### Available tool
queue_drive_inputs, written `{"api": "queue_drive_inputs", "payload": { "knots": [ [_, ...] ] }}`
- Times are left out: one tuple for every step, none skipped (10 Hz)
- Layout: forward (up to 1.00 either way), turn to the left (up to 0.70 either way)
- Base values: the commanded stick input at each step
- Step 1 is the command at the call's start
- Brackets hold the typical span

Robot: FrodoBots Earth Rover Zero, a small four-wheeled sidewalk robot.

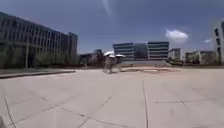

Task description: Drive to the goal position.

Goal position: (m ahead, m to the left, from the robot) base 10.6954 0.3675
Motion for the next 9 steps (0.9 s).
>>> {"api": "queue_drive_inputs", "payload": {
  "knots": [
    [0.85, 0.00],
    [0.85, 0.00],
    [0.85, 0.00],
    [0.85, 0.00],
    [0.85, 0.00],
    [0.85, -0.03],
    [0.85, -0.23],
    [0.85, -0.34],
    [0.85, -0.28]
  ]
}}
